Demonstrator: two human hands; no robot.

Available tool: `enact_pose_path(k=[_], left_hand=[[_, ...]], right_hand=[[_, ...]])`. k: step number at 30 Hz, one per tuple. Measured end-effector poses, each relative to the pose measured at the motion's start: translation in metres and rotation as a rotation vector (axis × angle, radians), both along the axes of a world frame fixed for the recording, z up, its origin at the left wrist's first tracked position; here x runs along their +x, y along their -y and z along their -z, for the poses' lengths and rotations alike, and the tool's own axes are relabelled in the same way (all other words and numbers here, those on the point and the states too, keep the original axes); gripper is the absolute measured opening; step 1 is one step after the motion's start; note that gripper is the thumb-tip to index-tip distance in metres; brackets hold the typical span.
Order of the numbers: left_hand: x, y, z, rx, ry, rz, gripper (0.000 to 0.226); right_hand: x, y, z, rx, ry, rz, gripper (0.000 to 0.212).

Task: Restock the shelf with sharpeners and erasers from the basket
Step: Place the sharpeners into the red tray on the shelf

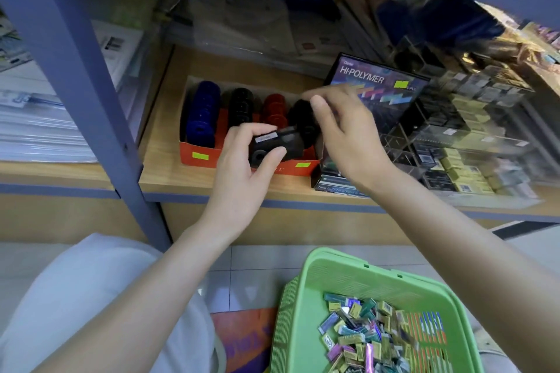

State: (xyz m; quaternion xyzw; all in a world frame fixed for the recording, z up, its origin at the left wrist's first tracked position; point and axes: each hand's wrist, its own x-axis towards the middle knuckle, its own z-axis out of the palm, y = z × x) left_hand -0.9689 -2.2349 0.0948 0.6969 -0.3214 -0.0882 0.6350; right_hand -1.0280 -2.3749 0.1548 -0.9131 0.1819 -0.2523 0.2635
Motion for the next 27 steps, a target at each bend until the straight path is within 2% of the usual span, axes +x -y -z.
enact_pose_path(k=[2,5,7,9,12,15,19,22,25,27], left_hand=[[-0.003,0.0,-0.001,-0.005,0.01,0.016,0.031],[-0.005,-0.002,-0.005,-0.087,-0.102,0.017,0.051],[-0.006,-0.005,-0.008,-0.125,-0.152,0.016,0.056],[-0.009,-0.006,-0.01,-0.089,-0.121,0.063,0.05],[-0.015,-0.006,-0.008,-0.02,0.01,0.17,0.039],[-0.014,-0.005,-0.002,0.022,0.208,0.181,0.03],[-0.006,-0.005,0.009,0.37,0.465,-0.071,0.035],[-0.006,-0.005,0.017,0.541,0.573,-0.095,0.035],[-0.005,-0.006,0.021,0.565,0.632,-0.1,0.031],[-0.005,-0.008,0.022,0.563,0.641,-0.097,0.03]], right_hand=[[-0.012,-0.018,-0.002,0.099,-0.04,-0.112,0.024],[-0.033,-0.024,0.009,-0.12,-0.207,-0.231,0.031],[-0.043,-0.019,0.011,-0.027,-0.232,-0.224,0.036],[-0.05,-0.019,0.012,0.066,-0.25,-0.227,0.037],[-0.057,-0.024,0.013,0.09,-0.276,-0.215,0.036],[-0.06,-0.022,0.011,0.089,-0.246,-0.18,0.042],[-0.052,-0.01,0.0,0.057,-0.111,-0.06,0.037],[-0.036,0.001,-0.005,0.092,-0.054,0.025,0.028],[-0.022,0.008,0.0,0.027,-0.153,0.032,0.021],[-0.017,0.012,0.001,-0.068,-0.26,-0.011,0.028]])
